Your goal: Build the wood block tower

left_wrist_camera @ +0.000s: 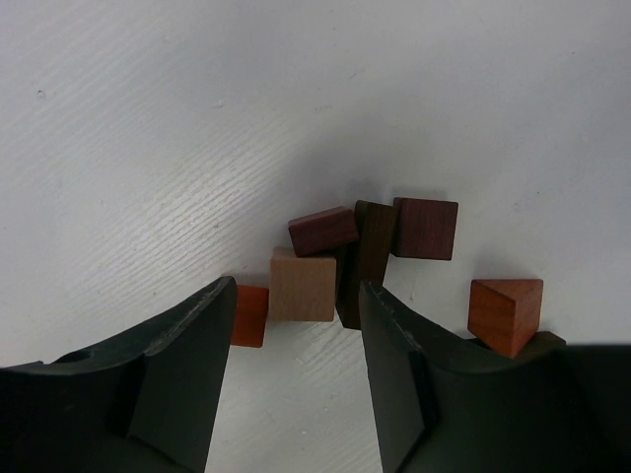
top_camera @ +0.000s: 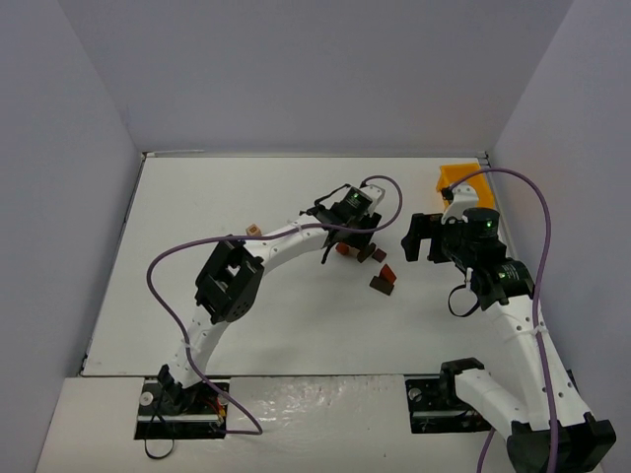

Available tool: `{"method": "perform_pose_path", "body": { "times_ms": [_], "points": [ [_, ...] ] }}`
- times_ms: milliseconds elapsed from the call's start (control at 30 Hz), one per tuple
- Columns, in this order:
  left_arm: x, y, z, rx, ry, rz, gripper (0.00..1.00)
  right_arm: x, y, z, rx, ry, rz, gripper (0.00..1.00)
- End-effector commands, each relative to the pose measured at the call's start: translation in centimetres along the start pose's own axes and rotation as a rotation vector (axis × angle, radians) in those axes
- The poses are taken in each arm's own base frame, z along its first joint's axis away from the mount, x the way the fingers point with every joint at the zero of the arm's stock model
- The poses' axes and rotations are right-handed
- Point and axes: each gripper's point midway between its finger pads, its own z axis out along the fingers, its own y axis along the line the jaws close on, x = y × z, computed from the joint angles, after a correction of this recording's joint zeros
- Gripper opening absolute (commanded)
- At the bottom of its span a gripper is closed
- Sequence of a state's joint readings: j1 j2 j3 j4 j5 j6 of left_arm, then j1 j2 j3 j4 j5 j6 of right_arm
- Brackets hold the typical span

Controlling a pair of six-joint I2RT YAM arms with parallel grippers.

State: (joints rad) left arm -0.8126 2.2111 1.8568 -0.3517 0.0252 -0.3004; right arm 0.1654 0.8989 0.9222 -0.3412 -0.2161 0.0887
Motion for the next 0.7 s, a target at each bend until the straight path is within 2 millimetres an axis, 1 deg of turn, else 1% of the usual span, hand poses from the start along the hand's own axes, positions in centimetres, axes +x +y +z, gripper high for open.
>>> {"method": "perform_pose_path", "body": {
  "times_ms": [0, 100, 167, 300, 533, 667],
  "points": [
    [-4.0, -1.3, -1.2, 0.024, -0.117, -0.014, 0.49, -2.8, 0.3, -0.7, 0.000, -0.091, -0.004, 1.00],
    [-3.6, -1.3, -0.8, 0.018, -0.108, -0.011, 0.48, -2.8, 0.3, -0.7, 0.000, -0.092, -0.003, 1.00],
    [-3.3, -1.3, -0.6, 0.015, -0.099, -0.013, 0.45, -2.8, 0.3, -0.7, 0.000, -0.093, -0.004, 1.00],
    [-3.0, -1.3, -0.4, 0.015, -0.092, -0.011, 0.42, -2.9, 0.4, -0.8, 0.000, -0.096, -0.006, 1.00],
    [-2.5, -1.0, 0.0, -0.010, -0.081, 0.005, 0.41, -2.9, 0.4, -0.9, -0.001, -0.100, -0.007, 1.00],
    [-2.3, -1.2, 0.2, -0.005, -0.076, 0.006, 0.41, -3.0, 0.4, -1.0, -0.002, -0.102, -0.006, 1.00]
  ]
}}
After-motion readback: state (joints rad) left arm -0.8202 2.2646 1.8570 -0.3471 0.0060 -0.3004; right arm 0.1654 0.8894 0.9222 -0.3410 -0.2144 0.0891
